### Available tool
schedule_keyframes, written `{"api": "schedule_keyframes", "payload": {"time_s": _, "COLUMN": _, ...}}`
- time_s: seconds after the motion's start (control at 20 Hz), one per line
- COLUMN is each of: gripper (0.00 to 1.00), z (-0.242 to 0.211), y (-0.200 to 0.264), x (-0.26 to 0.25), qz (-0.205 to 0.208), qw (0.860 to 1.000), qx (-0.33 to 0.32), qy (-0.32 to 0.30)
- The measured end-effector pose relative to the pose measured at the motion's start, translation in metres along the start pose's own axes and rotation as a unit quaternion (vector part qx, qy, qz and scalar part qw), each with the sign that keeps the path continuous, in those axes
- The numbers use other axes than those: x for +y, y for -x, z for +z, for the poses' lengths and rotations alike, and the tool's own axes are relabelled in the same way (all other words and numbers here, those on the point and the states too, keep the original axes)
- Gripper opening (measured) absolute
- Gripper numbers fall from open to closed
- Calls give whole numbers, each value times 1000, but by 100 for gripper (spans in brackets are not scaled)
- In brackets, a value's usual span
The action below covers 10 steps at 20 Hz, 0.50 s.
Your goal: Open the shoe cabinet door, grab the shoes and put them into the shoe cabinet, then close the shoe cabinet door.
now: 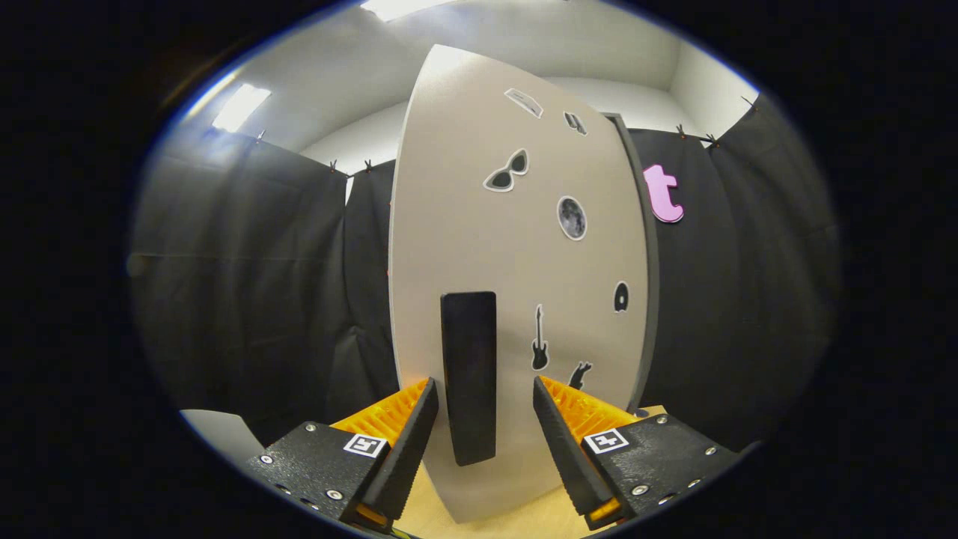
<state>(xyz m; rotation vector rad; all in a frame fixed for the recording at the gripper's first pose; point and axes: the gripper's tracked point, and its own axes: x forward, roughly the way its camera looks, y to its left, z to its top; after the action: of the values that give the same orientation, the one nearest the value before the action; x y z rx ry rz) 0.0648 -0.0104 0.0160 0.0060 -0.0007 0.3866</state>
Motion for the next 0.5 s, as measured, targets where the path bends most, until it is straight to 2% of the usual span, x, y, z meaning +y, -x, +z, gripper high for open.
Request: {"api": "schedule_keyframes", "payload": {"time_s": 0.5, "gripper": 86, "z": 1, "y": -81, "x": 21, "qz": 13, "qw": 1000, "qx": 3, "qy": 2}}
